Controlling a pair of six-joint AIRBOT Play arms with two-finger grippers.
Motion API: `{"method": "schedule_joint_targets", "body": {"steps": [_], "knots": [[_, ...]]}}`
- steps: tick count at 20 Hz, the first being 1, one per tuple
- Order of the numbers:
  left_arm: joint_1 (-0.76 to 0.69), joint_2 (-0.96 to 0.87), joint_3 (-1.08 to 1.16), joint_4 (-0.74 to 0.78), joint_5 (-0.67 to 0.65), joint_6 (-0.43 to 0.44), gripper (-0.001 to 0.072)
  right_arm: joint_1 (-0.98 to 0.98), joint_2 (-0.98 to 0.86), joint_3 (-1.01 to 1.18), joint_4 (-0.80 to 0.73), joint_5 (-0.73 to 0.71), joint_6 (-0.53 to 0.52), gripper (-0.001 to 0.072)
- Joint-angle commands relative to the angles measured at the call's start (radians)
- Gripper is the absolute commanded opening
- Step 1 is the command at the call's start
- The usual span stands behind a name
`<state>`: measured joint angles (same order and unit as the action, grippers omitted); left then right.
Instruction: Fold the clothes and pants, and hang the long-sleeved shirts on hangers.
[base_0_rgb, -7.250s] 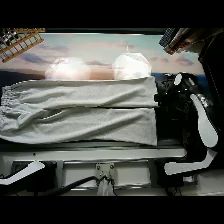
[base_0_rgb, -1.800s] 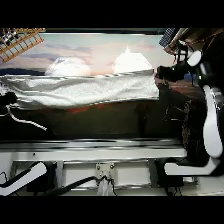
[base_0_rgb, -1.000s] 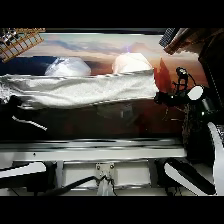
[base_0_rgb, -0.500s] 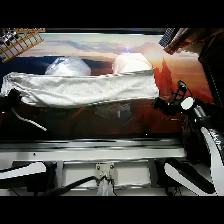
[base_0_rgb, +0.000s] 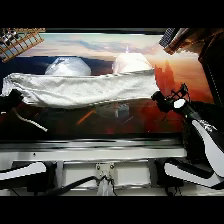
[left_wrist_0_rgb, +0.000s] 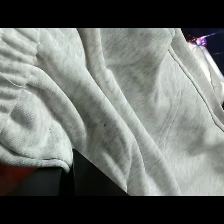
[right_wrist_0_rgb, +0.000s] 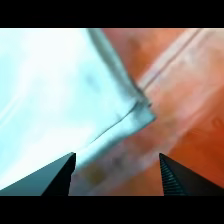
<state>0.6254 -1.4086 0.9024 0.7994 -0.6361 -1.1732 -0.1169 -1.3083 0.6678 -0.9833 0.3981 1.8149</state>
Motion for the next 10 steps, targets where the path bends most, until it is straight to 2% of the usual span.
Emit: {"method": "schedule_joint_targets", "body": {"steps": [1,10], "knots": [[0.000,0.000,0.001,0.001,-0.003,0.004,0.0032,-0.001,-0.043,0.001,0.023,-0.106,0.002,0.0553],[0.000,0.000,0.001,0.001,-0.003,0.022,0.0032,0.034,-0.236,0.255,0.023,-0.025,-0.029,0.0559]]}}
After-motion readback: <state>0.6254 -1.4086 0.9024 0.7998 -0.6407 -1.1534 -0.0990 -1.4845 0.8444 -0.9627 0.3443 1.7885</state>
